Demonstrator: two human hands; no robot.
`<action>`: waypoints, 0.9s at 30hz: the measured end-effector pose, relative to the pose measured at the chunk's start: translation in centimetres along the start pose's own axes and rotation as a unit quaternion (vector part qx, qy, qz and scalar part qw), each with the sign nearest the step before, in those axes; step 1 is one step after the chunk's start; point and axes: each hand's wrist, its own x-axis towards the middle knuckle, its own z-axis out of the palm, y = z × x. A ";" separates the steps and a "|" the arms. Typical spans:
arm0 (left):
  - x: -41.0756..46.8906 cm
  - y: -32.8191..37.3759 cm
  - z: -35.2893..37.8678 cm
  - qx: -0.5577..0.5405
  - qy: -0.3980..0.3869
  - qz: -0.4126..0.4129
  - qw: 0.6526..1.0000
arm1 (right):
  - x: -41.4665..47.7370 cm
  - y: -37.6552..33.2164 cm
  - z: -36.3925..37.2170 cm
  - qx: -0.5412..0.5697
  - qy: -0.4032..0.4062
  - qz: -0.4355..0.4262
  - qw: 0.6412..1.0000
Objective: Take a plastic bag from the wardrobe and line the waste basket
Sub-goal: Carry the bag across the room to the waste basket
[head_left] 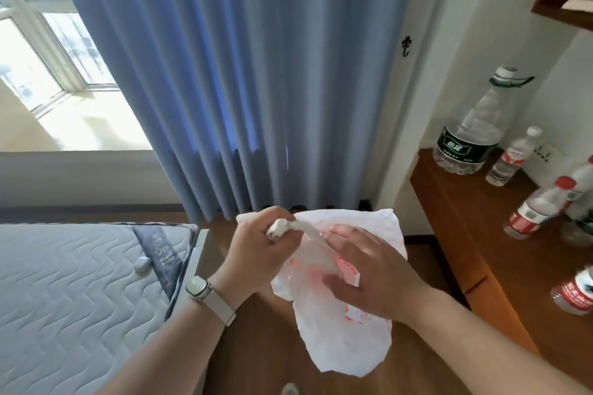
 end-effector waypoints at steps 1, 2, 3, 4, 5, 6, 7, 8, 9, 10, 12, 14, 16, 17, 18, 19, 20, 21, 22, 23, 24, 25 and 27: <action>1.7 -0.6 -0.3 -0.007 -0.002 -0.004 1.000 | 1.7 0.5 0.0 -0.009 -0.002 0.000 1.000; 3.3 -1.2 -0.7 -0.017 -0.004 -0.006 1.000 | 3.4 1.0 0.0 -0.016 -0.003 0.002 1.000; 4.9 -1.8 -1.0 -0.027 -0.004 -0.008 1.000 | 5.0 1.4 -0.1 -0.021 -0.002 0.004 1.000; 6.4 -2.3 -1.3 -0.034 -0.004 -0.010 0.999 | 6.7 1.9 -0.1 -0.024 0.001 0.003 1.000; 7.9 -2.9 -1.6 -0.037 -0.005 -0.012 0.999 | 8.2 2.3 0.0 -0.026 0.003 0.003 1.000; 9.2 -3.2 -1.8 -0.039 -0.006 -0.015 0.999 | 9.5 2.7 0.1 -0.024 0.004 0.005 1.000; 10.4 -3.5 -2.0 -0.040 -0.006 -0.016 0.999 | 10.7 3.0 0.1 -0.019 0.008 0.008 1.000; 11.5 -3.7 -2.2 -0.039 -0.007 -0.012 0.999 | 11.8 3.3 0.2 -0.011 0.015 0.008 1.000; 12.3 -3.8 -2.4 -0.038 -0.009 -0.006 0.999 | 12.7 3.5 0.2 -0.004 0.018 0.005 1.000; 13.3 -4.0 -2.7 -0.035 -0.012 0.000 0.999 | 13.9 3.8 0.2 -0.002 0.021 0.000 1.000; 15.4 -4.8 -2.8 -0.020 -0.014 0.012 1.000 | 16.4 4.7 0.3 -0.005 0.034 -0.014 0.999; 17.6 -6.0 -2.6 -0.011 -0.003 0.006 1.000 | 18.9 6.0 0.6 -0.003 0.040 -0.020 0.999; 19.9 -7.2 -2.3 -0.013 0.008 -0.011 1.000 | 21.1 7.3 1.1 0.012 0.035 -0.024 0.999; 21.0 -7.8 -2.1 -0.016 0.011 -0.017 1.000 | 22.4 8.1 1.4 0.020 0.031 -0.026 0.999; 22.2 -8.3 -1.9 -0.020 0.010 -0.021 1.000 | 23.7 9.1 1.6 0.026 0.026 -0.028 0.999; 23.5 -8.9 -1.7 -0.019 0.011 -0.024 0.999 | 25.1 10.2 1.9 0.028 0.021 -0.032 0.999; 24.9 -9.4 -1.4 -0.013 0.013 -0.031 0.999 | 26.8 11.4 2.2 0.030 0.014 -0.036 0.999; 26.4 -10.0 -1.2 -0.001 0.019 -0.039 0.999 | 28.4 12.7 2.4 0.032 0.006 -0.043 0.999; 27.8 -10.5 -0.9 0.010 0.026 -0.050 0.998 | 30.2 13.9 2.7 0.037 -0.004 -0.050 0.998; 29.3 -11.0 -0.6 0.019 0.035 -0.063 0.997 | 31.9 15.1 2.8 0.042 -0.020 -0.054 0.997; 30.8 -11.4 -0.3 0.023 0.045 -0.077 0.996 | 33.6 16.3 2.8 0.048 -0.041 -0.054 0.997; 32.3 -11.7 0.1 0.025 0.053 -0.089 0.994 | 35.3 17.5 2.7 0.053 -0.063 -0.054 0.995; 35.1 -12.2 0.6 0.027 0.061 -0.113 0.991 | 38.4 19.7 2.6 0.060 -0.096 -0.065 0.992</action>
